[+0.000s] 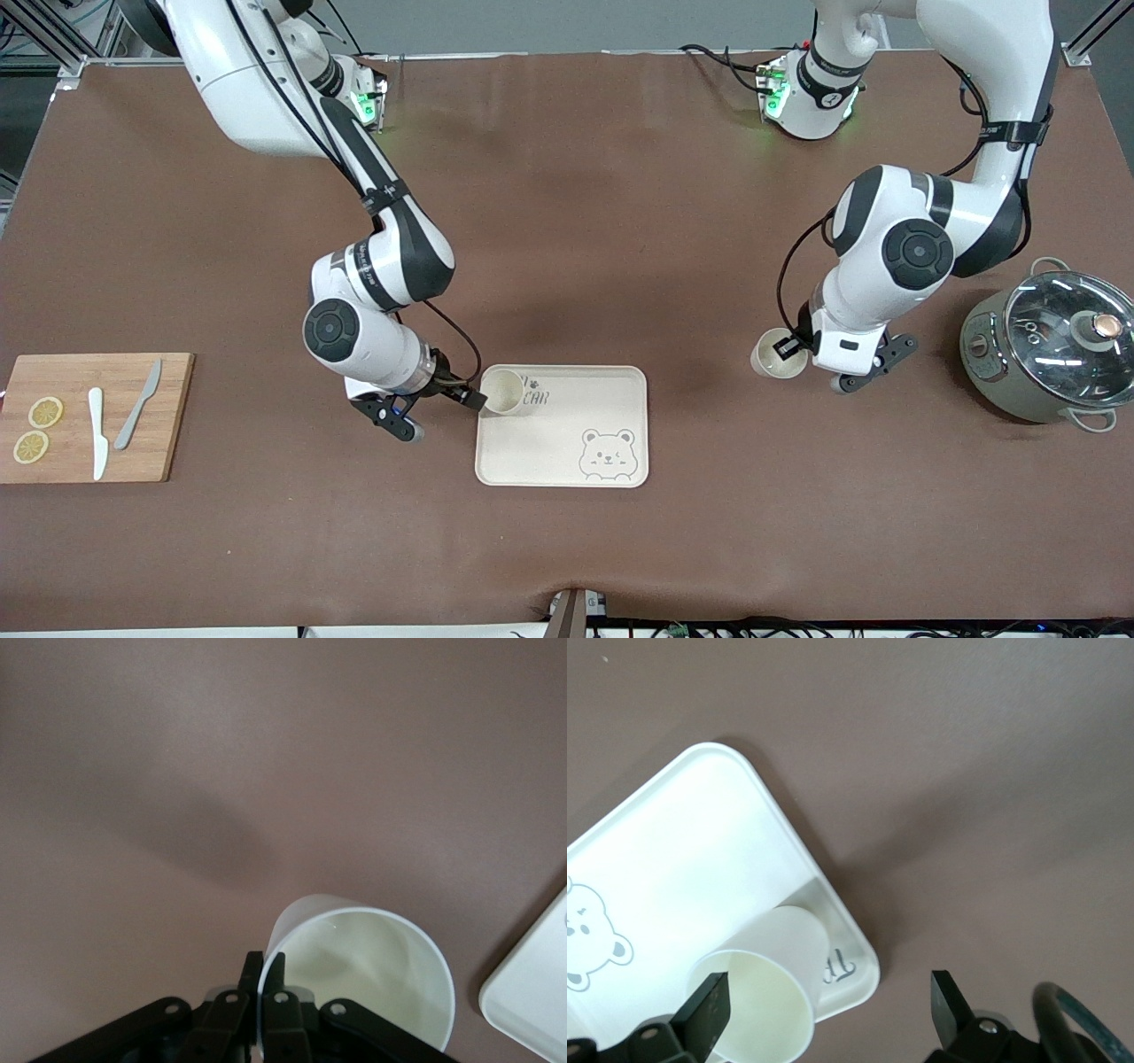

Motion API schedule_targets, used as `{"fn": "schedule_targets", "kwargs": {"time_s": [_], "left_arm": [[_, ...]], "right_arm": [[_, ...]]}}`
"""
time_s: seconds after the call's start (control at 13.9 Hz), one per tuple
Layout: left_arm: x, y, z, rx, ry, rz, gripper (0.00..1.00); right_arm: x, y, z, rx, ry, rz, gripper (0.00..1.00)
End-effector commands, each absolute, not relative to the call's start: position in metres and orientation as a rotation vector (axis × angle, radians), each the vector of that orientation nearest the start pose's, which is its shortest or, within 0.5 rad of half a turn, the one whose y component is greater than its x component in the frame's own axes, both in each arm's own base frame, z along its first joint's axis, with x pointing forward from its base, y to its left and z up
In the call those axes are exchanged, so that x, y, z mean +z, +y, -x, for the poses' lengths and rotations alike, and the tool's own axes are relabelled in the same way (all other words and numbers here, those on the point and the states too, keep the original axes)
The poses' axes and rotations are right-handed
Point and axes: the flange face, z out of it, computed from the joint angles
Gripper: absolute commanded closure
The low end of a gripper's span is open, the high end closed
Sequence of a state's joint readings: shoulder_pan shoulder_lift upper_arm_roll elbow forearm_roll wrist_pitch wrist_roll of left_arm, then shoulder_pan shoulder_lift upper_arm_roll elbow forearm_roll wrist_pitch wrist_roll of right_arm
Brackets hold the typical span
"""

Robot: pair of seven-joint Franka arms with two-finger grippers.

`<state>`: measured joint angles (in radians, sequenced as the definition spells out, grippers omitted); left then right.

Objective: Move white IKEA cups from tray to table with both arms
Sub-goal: 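Carry the cup toward the pot while the right gripper grasps the other cup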

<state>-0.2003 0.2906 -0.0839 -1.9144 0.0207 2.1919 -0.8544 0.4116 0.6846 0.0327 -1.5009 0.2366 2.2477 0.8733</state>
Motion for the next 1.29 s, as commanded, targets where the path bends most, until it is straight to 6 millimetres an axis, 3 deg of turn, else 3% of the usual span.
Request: {"fn": "schedule_targets", "kwargs": {"time_s": [0.0, 0.22, 0.29, 0.5, 0.72, 0.93, 1.15, 1.22], "left_arm": [[0.332, -0.151, -0.566, -0.017, -0.87, 3.001, 1.0], [0.32, -0.122, -0.566, 0.018, -0.933, 2.967, 1.0], [0.314, -0.114, -0.565, 0.031, -0.945, 2.955, 1.0], [0.3, -0.089, -0.57, 0.045, -0.939, 2.956, 1.0], [0.28, -0.071, -0.569, 0.079, -0.924, 2.954, 1.0], [0.258, -0.058, -0.562, 0.045, -0.93, 2.972, 1.0], [0.244, -0.043, -0.562, 0.061, -0.889, 2.987, 1.0], [0.241, -0.036, -0.563, 0.068, -0.906, 2.981, 1.0]], "right_arm": [[0.257, 0.337, -0.643, 0.126, 0.873, 2.809, 0.0], [0.255, 0.337, -0.644, 0.116, 0.887, 2.792, 0.01], [0.249, 0.338, -0.643, 0.126, 0.886, 2.798, 0.08], [0.246, 0.339, -0.641, 0.135, 0.891, 2.797, 0.38], [0.245, 0.339, -0.641, 0.141, 0.901, 2.795, 0.58], [0.248, 0.34, -0.642, 0.14, 0.898, 2.792, 1.0], [0.259, 0.34, -0.644, 0.133, 0.926, 2.773, 1.0], [0.274, 0.342, -0.65, 0.111, 0.935, 2.752, 1.0]]}}
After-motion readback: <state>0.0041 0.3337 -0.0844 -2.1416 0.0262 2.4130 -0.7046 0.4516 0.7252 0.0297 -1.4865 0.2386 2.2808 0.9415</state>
